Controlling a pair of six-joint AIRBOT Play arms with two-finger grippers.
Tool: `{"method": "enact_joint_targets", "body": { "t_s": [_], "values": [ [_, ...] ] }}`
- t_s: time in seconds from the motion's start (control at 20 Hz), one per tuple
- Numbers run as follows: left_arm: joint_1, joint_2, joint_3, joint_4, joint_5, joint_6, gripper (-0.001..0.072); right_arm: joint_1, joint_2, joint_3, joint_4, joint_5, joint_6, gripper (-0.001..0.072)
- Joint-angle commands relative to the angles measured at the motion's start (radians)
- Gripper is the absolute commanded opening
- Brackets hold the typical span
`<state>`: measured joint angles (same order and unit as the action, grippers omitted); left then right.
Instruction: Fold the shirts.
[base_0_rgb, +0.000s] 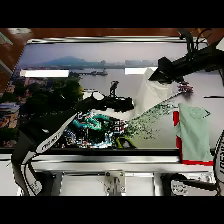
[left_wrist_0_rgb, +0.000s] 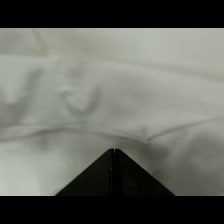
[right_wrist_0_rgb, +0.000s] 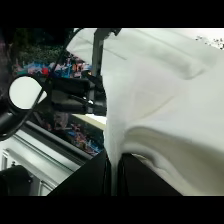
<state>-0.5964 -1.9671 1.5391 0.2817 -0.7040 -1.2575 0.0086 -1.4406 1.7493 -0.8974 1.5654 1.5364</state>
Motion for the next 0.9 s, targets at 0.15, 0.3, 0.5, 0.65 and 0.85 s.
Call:
{"method": "enact_joint_targets", "body": {
  "t_s": [0.15, 0.3, 0.5, 0.65, 0.85],
  "values": [
    [0.366, 0.239, 0.0, 0.352, -0.112, -0.04, 0.0035, 0.22, -0.056, 0.0, -0.152, -0.216, 0.02, 0.0074],
    [0.626, 0.419, 0.0, 0.392, -0.193, -0.039, 0.0036, 0.354, -0.181, 0.0, -0.146, -0.377, 0.02, 0.0074],
    [0.867, 0.615, 0.0, 0.392, -0.336, -0.037, 0.0037, 0.494, -0.406, 0.0, 0.058, -0.599, 0.043, 0.0096],
    [0.915, 0.682, 0.0, 0.393, -0.476, 0.02, 0.0037, 0.519, -0.537, 0.0, 0.449, -0.761, -0.019, 0.0592],
    [0.877, 0.686, -0.031, 0.393, -0.526, 0.061, 0.0037, 0.485, -0.542, 0.0, 0.69, -0.695, -0.161, 0.0592]
  ]
}}
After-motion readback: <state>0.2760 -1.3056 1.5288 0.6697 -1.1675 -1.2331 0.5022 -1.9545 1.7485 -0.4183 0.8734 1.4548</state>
